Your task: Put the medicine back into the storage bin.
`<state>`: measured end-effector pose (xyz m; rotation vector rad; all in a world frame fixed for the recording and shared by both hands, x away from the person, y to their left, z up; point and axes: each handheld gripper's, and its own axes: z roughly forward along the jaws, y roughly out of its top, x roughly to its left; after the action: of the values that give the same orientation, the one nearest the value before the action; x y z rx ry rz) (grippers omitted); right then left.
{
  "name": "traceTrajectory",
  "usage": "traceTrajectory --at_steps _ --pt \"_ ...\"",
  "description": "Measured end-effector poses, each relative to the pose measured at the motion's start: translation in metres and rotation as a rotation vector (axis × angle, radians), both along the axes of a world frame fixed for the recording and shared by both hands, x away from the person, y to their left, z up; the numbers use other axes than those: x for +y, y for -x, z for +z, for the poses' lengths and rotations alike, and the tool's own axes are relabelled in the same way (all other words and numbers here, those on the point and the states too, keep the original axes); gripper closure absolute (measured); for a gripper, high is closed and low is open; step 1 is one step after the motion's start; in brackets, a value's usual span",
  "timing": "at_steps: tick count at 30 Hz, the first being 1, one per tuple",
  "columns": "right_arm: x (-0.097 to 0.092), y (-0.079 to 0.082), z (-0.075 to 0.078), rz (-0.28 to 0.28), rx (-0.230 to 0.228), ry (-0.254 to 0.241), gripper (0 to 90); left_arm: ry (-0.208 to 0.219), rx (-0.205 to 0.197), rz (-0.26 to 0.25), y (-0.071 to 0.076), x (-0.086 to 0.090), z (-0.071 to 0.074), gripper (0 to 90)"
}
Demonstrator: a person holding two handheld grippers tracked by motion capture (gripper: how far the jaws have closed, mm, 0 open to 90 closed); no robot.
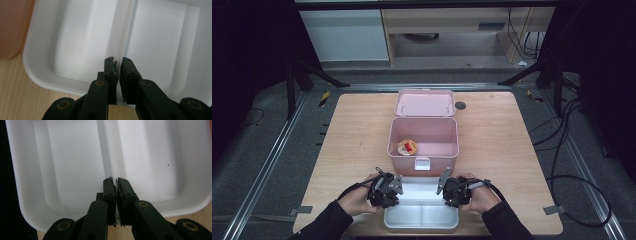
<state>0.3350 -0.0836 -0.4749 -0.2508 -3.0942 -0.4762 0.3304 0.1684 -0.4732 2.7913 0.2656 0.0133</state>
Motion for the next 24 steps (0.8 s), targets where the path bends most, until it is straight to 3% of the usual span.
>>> traceTrajectory --at_steps 5,7,15,24 --pt "0.0 0.0 0.003 0.016 -0.007 0.002 86.1 0.009 0.022 -0.013 -0.001 0.001 0.006 85.0" --pt "0.0 0.002 0.008 0.019 -0.004 0.001 86.2 0.015 0.012 -0.024 0.001 0.002 0.012 85.3" --pt "-0.004 0.013 0.033 0.025 -0.017 -0.024 86.3 0.034 -0.008 -0.06 0.013 0.003 0.037 86.2" --pt "-0.005 0.026 0.059 0.029 -0.003 -0.035 86.9 0.063 -0.011 -0.097 0.023 0.006 0.062 86.7"
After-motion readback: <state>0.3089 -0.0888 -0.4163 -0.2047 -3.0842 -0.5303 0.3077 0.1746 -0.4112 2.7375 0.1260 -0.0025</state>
